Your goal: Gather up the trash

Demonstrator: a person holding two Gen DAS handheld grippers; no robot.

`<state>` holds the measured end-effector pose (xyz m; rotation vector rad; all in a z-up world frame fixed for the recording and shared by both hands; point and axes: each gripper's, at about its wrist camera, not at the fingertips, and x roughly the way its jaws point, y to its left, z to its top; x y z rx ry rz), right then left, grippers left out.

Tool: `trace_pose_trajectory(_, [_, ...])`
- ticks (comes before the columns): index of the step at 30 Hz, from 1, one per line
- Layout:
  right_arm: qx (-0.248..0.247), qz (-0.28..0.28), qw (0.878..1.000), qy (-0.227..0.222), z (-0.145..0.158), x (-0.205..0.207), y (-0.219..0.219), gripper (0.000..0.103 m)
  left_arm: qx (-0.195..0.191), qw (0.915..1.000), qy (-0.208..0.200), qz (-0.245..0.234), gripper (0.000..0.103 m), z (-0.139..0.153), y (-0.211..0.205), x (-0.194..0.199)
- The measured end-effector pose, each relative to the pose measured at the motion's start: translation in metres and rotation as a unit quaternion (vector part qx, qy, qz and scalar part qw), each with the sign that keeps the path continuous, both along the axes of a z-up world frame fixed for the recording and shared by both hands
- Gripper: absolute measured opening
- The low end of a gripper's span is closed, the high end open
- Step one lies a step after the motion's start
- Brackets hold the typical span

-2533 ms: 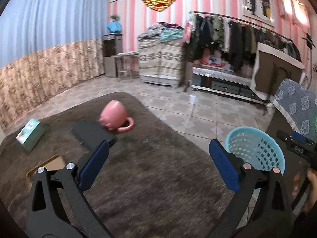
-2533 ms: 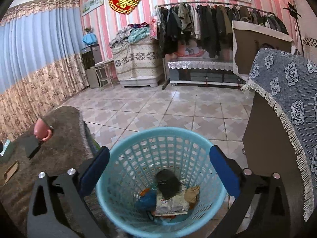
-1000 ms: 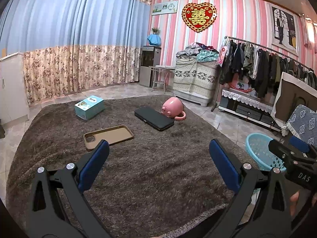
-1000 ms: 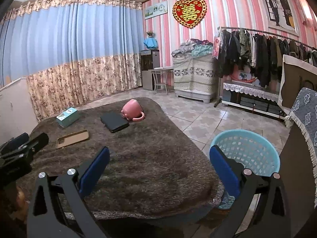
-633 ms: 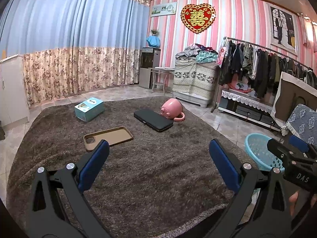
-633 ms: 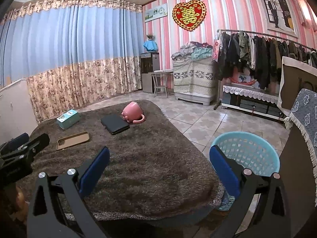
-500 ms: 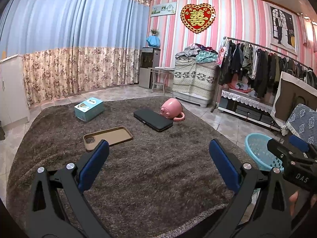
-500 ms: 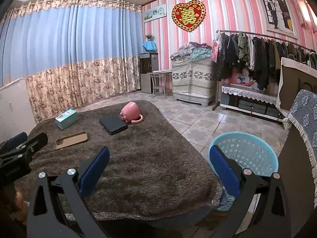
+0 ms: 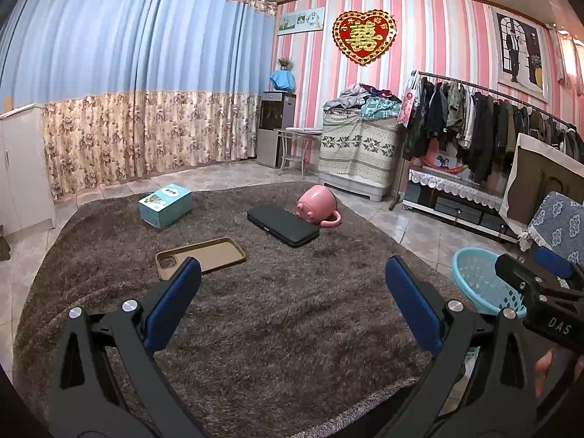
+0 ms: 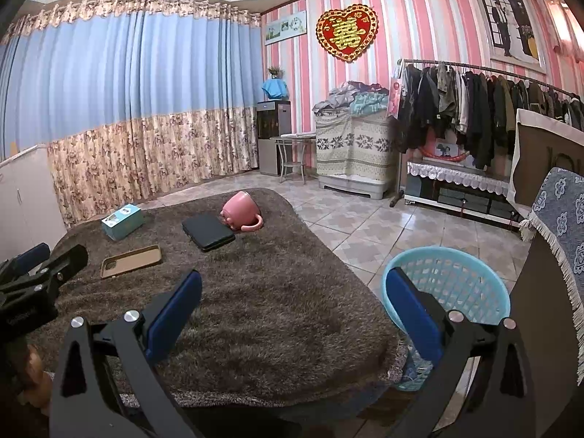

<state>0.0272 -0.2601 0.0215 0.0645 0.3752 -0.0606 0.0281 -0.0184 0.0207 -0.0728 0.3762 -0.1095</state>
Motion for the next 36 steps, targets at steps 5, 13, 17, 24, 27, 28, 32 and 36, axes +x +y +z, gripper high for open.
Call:
trace_pose_trajectory(5, [-0.001, -0.001, 1.0, -0.001, 0.0002, -0.0001, 0.0004, 0.099, 0.0, 1.0, -0.001, 0.0, 0.098, 0.0014, 0.0003, 0.0006])
trace_pose_trajectory(13, [-0.001, 0.0, 1.0, -0.001, 0.0001, -0.0004, -0.0001, 0.099, 0.0, 1.0, -0.002, -0.001, 0.098, 0.0028, -0.0007, 0.0004])
trace_pose_trajectory(17, [0.0, 0.0, 1.0, -0.001, -0.001, -0.0001, -0.0005, 0.099, 0.0, 1.0, -0.002, -0.001, 0.098, 0.0021, -0.0009, 0.0003])
trace_pose_trajectory(24, [-0.001, 0.0, 1.0, -0.001, -0.0013, -0.0002, -0.0004, 0.099, 0.0, 1.0, -0.002, -0.002, 0.098, 0.0032, -0.0007, 0.0009])
trace_pose_trajectory(27, [-0.001, 0.0, 1.0, -0.003, 0.0017, 0.0002, -0.0009, 0.099, 0.001, 1.0, -0.003, -0.001, 0.098, 0.0028, -0.0008, 0.0009])
trace_pose_trajectory(28, [-0.001, 0.0, 1.0, -0.003, 0.0011, -0.0002, -0.0008, 0.099, 0.0, 1.0, -0.002, -0.001, 0.098, 0.0027, -0.0004, 0.001])
trace_pose_trajectory(32, [-0.001, 0.0, 1.0, -0.004, 0.0015, 0.0002, -0.0009, 0.099, 0.001, 1.0, -0.004, -0.001, 0.098, 0.0021, -0.0002, 0.0008])
trace_pose_trajectory(36, [-0.002, -0.001, 1.0, -0.003, 0.0023, 0.0009, -0.0014, 0.099, 0.001, 1.0, -0.003, -0.002, 0.098, 0.0012, -0.0003, 0.0008])
